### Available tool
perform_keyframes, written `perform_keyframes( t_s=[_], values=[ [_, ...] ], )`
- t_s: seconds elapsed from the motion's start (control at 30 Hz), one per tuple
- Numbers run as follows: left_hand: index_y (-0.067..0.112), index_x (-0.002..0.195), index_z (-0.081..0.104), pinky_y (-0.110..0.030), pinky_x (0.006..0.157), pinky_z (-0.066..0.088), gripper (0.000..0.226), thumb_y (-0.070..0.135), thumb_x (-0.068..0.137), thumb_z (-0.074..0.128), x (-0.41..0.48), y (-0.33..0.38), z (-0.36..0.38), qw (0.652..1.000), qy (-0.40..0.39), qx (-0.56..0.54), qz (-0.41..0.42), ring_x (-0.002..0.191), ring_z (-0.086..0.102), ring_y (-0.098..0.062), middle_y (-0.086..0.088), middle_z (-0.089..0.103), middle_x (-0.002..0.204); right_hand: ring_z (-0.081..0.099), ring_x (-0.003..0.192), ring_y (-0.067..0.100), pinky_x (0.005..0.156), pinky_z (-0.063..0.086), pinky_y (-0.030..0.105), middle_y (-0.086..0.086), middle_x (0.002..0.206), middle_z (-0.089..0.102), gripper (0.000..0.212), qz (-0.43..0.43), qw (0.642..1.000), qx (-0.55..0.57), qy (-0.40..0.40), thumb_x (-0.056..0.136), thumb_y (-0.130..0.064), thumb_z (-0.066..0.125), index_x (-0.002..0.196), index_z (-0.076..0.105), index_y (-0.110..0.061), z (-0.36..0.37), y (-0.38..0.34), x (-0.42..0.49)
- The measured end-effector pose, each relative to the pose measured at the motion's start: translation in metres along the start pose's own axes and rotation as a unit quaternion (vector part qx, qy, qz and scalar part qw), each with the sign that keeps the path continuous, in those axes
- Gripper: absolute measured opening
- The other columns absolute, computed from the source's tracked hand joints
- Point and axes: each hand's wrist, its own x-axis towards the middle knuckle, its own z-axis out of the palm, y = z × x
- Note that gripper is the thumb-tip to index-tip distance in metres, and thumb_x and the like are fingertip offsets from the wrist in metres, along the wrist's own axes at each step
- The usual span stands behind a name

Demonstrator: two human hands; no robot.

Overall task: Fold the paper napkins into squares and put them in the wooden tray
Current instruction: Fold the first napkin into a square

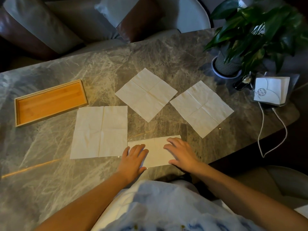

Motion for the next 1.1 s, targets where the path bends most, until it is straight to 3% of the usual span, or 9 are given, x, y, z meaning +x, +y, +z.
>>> perform_keyframes(
  t_s=[0.1,0.23,0.33,0.43,0.57,0.77,0.97,1.1],
  values=[
    [0.020,0.139,0.041,-0.053,0.114,0.019,0.065,0.048,0.083,0.060,-0.004,-0.006,-0.001,0.999,-0.011,-0.019,-0.035,0.137,0.034,-0.028,-0.007,0.033,0.151,0.024,0.139,0.021,0.108,0.030,0.043,-0.002,0.152,0.028,0.062,0.027,1.000,0.000,-0.011,0.078,-0.045,0.070,0.132,0.042,-0.032,-0.004,0.017,-0.009],
    [0.020,0.119,0.056,-0.051,0.098,0.041,0.060,0.028,0.065,0.080,-0.006,-0.006,-0.008,0.997,0.062,-0.017,-0.035,0.110,0.058,-0.031,-0.008,0.057,0.126,0.035,0.129,0.020,0.103,0.030,0.040,-0.004,0.140,0.039,0.064,0.097,0.995,-0.017,0.005,0.074,-0.061,0.063,0.127,0.041,-0.034,-0.006,0.019,-0.022],
    [0.023,0.120,0.054,-0.042,0.097,0.040,0.048,0.034,0.075,0.066,-0.002,-0.005,-0.009,0.997,0.070,-0.039,-0.022,0.108,0.056,-0.025,0.001,0.058,0.119,0.042,0.115,0.017,0.095,0.030,0.037,-0.005,0.123,0.050,0.055,0.158,0.987,0.029,0.018,0.077,-0.067,0.051,0.119,0.044,-0.031,-0.003,0.002,-0.024],
    [0.023,0.131,0.044,-0.039,0.106,0.028,0.050,0.041,0.085,0.051,0.009,-0.005,-0.005,0.995,0.036,-0.080,-0.040,0.121,0.045,-0.023,0.003,0.049,0.131,0.046,0.110,0.016,0.094,0.029,0.038,-0.006,0.119,0.056,0.041,0.149,0.983,0.104,-0.008,0.086,-0.059,0.044,0.114,0.049,-0.029,-0.003,-0.021,-0.021],
    [0.022,0.139,0.037,-0.041,0.110,0.025,0.056,0.043,0.089,0.048,0.024,-0.005,-0.005,0.997,0.030,-0.061,-0.022,0.132,0.037,-0.024,-0.002,0.039,0.146,0.044,0.106,0.012,0.100,0.032,0.039,-0.005,0.116,0.055,0.030,0.089,0.982,0.158,-0.047,0.090,-0.049,0.044,0.112,0.055,-0.031,-0.004,-0.034,-0.015],
    [0.025,0.147,0.023,-0.045,0.117,0.012,0.059,0.042,0.094,0.040,0.028,-0.014,0.001,0.999,-0.023,-0.044,0.017,0.145,0.016,-0.020,0.003,0.015,0.159,0.036,0.112,0.011,0.094,0.032,0.032,-0.008,0.121,0.044,0.042,0.002,0.996,0.084,-0.038,0.081,-0.043,0.061,0.120,0.048,-0.034,0.001,-0.016,-0.017],
    [0.025,0.145,0.029,-0.052,0.116,-0.001,0.056,0.036,0.090,0.031,0.023,-0.016,0.001,0.998,-0.018,-0.066,0.015,0.145,0.015,-0.018,0.003,0.019,0.158,0.042,0.106,0.015,0.086,0.039,0.029,-0.005,0.110,0.050,0.027,0.043,0.988,0.145,0.000,0.081,-0.030,0.062,0.107,0.056,-0.030,0.004,-0.022,-0.013],
    [0.026,0.144,0.033,-0.054,0.115,-0.005,0.063,0.032,0.081,0.038,0.020,-0.020,0.000,0.997,-0.019,-0.072,0.029,0.146,0.015,-0.019,0.002,0.021,0.157,0.047,0.100,0.017,0.078,0.045,0.030,-0.001,0.101,0.053,0.011,0.064,0.979,0.188,0.042,0.086,-0.021,0.059,0.096,0.065,-0.020,0.001,-0.027,-0.004]
  ],
)
